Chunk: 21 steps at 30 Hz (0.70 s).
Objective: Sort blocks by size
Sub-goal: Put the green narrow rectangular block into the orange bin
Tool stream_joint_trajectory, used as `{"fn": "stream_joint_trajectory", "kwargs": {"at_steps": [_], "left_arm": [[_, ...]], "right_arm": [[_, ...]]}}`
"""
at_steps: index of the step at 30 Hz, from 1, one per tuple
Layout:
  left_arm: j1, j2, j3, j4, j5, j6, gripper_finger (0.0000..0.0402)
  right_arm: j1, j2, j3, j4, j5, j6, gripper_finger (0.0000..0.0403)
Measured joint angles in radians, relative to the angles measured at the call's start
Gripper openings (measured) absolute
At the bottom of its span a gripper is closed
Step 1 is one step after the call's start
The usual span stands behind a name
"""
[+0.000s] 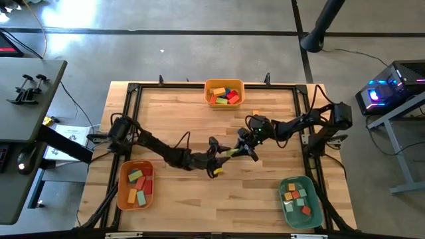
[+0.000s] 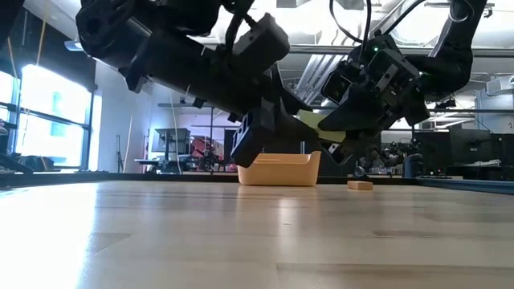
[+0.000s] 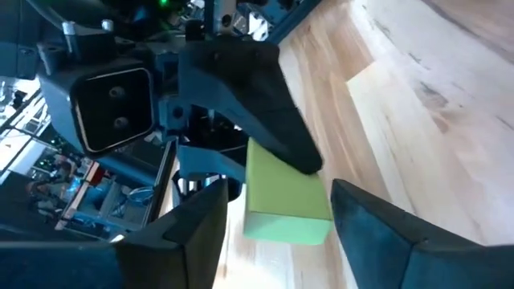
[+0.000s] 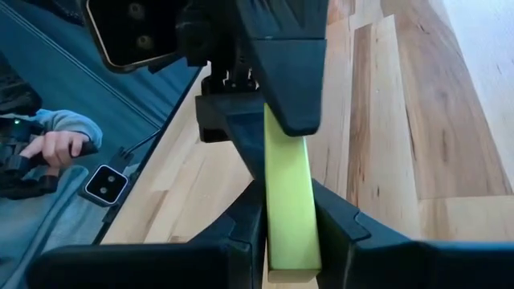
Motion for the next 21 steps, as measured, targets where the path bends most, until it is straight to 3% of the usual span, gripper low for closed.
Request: {"fn": "stream_joint_trajectory", "kwargs": {"at_steps": [7,17,21], "left_arm": [[0.016,0.000,0.000,0.006,0.082,0.030,0.0178],[0.029,0.000,0.008,0.022,0.090,0.016,0.0171],[0.029,0.000,0.008,0.022,0.100,0.013,0.0149]], "right_arm": [[0.000,0.000,0.000,0.000,0.001,0.007,0.0062],[-0.001,0.000,0.000,0.002,-0.028,0.000,0.0062],[-0.001,0.000,0.000,0.002,-0.032,0.000,0.0063]]}}
